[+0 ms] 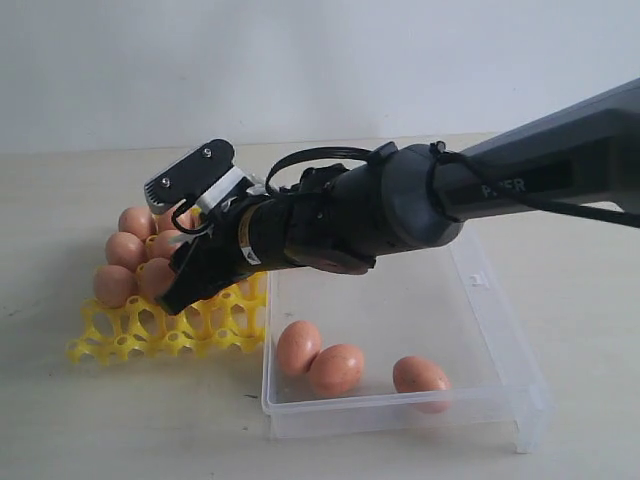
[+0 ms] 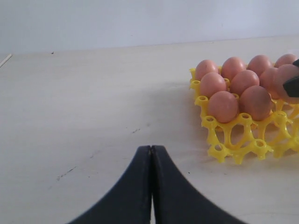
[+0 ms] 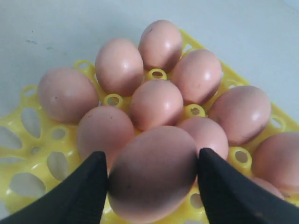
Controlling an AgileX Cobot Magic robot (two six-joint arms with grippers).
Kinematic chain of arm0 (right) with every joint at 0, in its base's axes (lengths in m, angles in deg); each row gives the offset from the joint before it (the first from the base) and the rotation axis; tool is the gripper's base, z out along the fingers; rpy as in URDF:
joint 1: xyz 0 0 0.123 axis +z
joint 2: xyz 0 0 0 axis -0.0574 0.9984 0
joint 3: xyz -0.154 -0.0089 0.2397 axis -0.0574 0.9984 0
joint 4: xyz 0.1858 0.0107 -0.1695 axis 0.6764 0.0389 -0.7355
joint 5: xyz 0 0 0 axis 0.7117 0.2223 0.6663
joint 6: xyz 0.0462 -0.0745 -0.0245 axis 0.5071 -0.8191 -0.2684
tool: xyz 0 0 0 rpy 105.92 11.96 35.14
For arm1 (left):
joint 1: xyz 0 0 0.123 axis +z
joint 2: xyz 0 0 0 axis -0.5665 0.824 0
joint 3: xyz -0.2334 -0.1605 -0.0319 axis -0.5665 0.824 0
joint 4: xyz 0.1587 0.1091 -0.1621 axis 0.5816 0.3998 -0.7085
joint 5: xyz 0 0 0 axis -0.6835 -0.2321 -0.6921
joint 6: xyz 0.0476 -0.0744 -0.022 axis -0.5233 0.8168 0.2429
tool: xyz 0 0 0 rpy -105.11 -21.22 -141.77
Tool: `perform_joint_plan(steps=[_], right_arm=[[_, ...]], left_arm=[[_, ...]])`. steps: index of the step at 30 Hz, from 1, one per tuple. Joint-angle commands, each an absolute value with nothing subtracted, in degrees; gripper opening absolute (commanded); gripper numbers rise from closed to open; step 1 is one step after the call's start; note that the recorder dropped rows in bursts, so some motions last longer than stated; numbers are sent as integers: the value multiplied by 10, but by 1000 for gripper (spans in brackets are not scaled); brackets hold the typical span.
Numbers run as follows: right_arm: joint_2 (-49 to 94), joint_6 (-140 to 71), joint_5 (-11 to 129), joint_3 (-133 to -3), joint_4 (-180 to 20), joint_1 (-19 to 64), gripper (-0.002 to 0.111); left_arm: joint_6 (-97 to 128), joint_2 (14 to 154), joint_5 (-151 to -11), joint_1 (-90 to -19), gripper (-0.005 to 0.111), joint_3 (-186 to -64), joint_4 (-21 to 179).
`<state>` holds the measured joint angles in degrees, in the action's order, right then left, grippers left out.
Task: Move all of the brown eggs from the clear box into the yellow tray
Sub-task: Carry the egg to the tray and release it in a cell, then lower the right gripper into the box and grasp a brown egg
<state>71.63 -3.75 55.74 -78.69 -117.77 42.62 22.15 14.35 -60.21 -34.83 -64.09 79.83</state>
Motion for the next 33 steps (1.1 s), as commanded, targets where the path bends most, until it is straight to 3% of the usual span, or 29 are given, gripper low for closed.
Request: perform_joint_plan(steps=[1, 9, 11, 23, 30, 33], right_arm=[[716, -64, 554, -787, -1185, 427, 7], [726, -64, 563, -787, -1185, 427, 51], [726, -64, 563, -787, -1185, 427, 55], [681, -68, 622, -788, -1191, 427, 60], [558, 3, 990, -793, -962, 416, 59], [574, -74, 1028, -793, -818, 400, 59]], left_arm=[[222, 142, -607, -351, 0, -643, 796], [222, 142, -607, -351, 0, -643, 796], [222, 142, -607, -351, 0, -643, 796], [222, 142, -607, -351, 0, -643, 796], [222, 142, -607, -351, 0, -643, 796], [222, 142, -607, -351, 0, -643, 796]])
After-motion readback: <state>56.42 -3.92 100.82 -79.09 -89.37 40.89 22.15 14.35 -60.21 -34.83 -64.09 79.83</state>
